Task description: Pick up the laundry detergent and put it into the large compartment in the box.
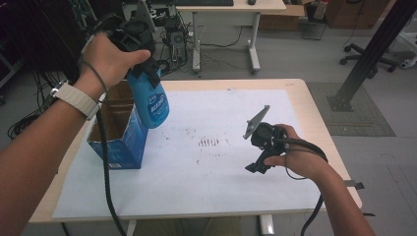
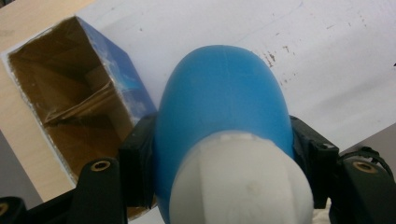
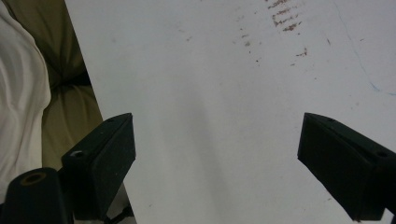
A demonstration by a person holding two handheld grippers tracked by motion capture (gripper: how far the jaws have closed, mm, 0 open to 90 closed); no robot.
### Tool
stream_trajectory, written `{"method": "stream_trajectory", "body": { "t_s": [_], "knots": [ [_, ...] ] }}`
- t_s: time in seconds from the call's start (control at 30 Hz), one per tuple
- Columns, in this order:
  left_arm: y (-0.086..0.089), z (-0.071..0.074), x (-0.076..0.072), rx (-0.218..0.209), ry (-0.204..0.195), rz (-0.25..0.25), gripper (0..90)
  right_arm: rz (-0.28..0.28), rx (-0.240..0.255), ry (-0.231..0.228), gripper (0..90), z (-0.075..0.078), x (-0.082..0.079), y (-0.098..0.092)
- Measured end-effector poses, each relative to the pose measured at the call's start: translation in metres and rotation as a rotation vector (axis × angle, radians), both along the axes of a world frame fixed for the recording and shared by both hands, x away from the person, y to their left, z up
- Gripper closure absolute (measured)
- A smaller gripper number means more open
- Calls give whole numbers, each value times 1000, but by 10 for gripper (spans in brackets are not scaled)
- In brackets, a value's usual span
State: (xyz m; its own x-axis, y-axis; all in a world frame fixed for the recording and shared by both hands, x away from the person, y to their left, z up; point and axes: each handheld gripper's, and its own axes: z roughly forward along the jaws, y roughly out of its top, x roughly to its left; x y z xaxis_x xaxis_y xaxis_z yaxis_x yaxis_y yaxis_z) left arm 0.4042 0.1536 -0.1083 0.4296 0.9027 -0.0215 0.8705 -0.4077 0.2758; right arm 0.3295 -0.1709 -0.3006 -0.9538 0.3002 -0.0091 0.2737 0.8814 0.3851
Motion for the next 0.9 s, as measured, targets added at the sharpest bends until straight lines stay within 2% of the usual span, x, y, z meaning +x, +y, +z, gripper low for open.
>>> {"method": "stream_trajectory", "body": {
  "t_s": [0.9],
  "knots": [
    [32, 24, 1, -11, -3, 146, 372, 15, -16, -10, 115, 5, 2, 5]
  ]
}}
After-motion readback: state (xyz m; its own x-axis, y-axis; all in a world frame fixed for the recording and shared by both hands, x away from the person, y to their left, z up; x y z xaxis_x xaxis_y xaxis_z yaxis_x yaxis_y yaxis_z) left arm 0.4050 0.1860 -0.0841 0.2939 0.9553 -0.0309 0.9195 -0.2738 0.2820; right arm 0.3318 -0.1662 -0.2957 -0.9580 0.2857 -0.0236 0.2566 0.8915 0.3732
